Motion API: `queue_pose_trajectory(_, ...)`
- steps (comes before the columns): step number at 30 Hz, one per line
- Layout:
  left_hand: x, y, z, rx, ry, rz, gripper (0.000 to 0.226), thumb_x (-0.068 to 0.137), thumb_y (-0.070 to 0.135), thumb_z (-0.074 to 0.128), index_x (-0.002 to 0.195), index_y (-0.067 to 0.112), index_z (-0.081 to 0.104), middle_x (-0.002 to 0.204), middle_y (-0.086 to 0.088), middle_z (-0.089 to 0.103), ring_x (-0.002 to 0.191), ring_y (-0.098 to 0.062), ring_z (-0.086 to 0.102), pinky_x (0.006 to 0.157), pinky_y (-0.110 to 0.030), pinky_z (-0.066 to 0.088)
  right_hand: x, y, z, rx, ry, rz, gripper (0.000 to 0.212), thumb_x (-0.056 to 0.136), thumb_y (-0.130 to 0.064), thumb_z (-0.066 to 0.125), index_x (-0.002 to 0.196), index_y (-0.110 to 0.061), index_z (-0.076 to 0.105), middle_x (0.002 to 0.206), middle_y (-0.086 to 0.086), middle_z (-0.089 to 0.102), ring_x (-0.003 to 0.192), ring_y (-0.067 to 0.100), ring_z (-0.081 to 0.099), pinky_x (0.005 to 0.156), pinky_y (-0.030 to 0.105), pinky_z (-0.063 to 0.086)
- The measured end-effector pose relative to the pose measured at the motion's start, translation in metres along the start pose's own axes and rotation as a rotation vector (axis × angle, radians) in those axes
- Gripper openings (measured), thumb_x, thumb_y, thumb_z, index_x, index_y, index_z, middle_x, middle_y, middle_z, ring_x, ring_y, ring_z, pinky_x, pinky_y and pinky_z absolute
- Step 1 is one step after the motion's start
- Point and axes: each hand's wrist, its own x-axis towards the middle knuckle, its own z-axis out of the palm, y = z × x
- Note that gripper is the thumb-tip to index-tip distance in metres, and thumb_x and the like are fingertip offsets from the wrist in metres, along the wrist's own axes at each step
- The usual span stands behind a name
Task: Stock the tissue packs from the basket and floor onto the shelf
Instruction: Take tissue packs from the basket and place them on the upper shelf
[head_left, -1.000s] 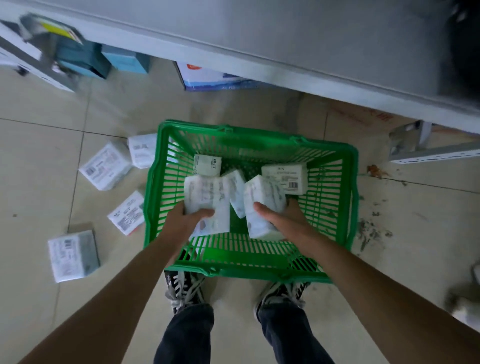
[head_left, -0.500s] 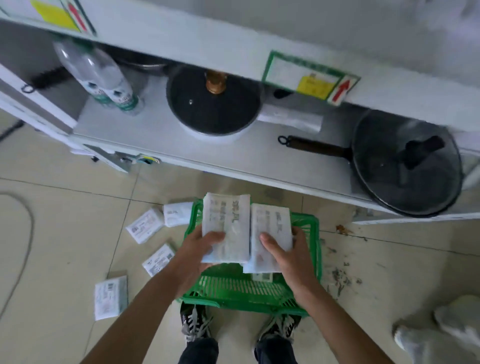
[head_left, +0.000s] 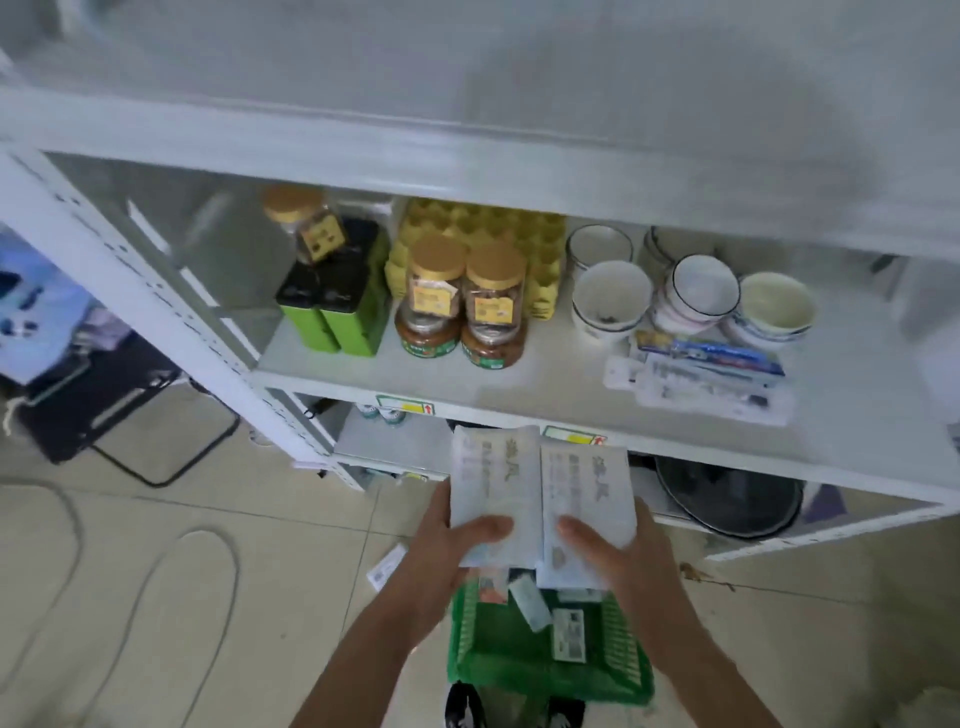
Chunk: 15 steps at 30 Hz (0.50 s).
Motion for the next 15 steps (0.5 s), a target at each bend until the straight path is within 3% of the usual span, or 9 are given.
queue_pose_trajectory(4,-0.033,0.066,0.020,-0.027,0.051,0.073,0.074,0.067,0.021,0.084,0.136,0.021,0.058,0.125,-0.007,0.075,0.115,-0.032,0.072,0.102,-0.058,0.054,-0.006,-0.067,-0.004,0.030,0.014,-0.085,0.050,0.075,-0.031,0.091,0.118,-0.034,0.067,0.101,-0.013,0.079,0.085,0.002,0.075,0.067,0.022,0.058)
queue_pose_trajectory(8,-0.058,0.127,0.038,-0.053,0.057,0.208,0.064,0.073,0.014,0.077,0.135,0.021,0.060,0.126,-0.007,0.075,0.115,-0.029,0.073,0.089,-0.044,0.060,-0.009,-0.138,-0.010,0.078,-0.024,-0.191,0.045,0.074,-0.020,0.091,0.109,-0.034,0.065,0.100,-0.013,0.075,0.080,0.000,0.072,0.056,0.013,0.055)
queue_pose_trajectory(11,-0.076,0.174,0.049,-0.049,0.060,0.322,0.066,0.072,0.016,0.077,0.136,0.023,0.061,0.125,-0.006,0.076,0.115,-0.029,0.073,0.095,-0.048,0.059,-0.017,-0.189,-0.011,0.093,-0.032,-0.295,0.047,0.073,-0.024,0.091,0.114,-0.030,0.069,0.101,-0.008,0.080,0.082,0.007,0.077,0.060,0.018,0.059)
queue_pose_trajectory(13,-0.086,0.205,0.051,-0.044,0.062,0.425,0.067,0.073,0.017,0.076,0.137,0.024,0.060,0.125,-0.006,0.075,0.115,-0.029,0.073,0.094,-0.048,0.058,-0.020,-0.222,-0.008,0.084,-0.024,-0.399,0.049,0.074,-0.026,0.091,0.115,-0.035,0.066,0.101,-0.015,0.079,0.083,0.000,0.075,0.057,0.014,0.057)
queue_pose_trajectory(15,-0.093,0.238,0.050,-0.056,0.092,0.538,0.066,0.074,0.016,0.077,0.136,0.029,0.058,0.123,-0.002,0.076,0.112,-0.025,0.074,0.087,-0.045,0.060,-0.020,-0.256,-0.001,0.079,-0.051,-0.491,0.063,0.071,-0.030,0.093,0.122,-0.043,0.058,0.103,-0.024,0.076,0.092,-0.002,0.073,0.065,0.016,0.059)
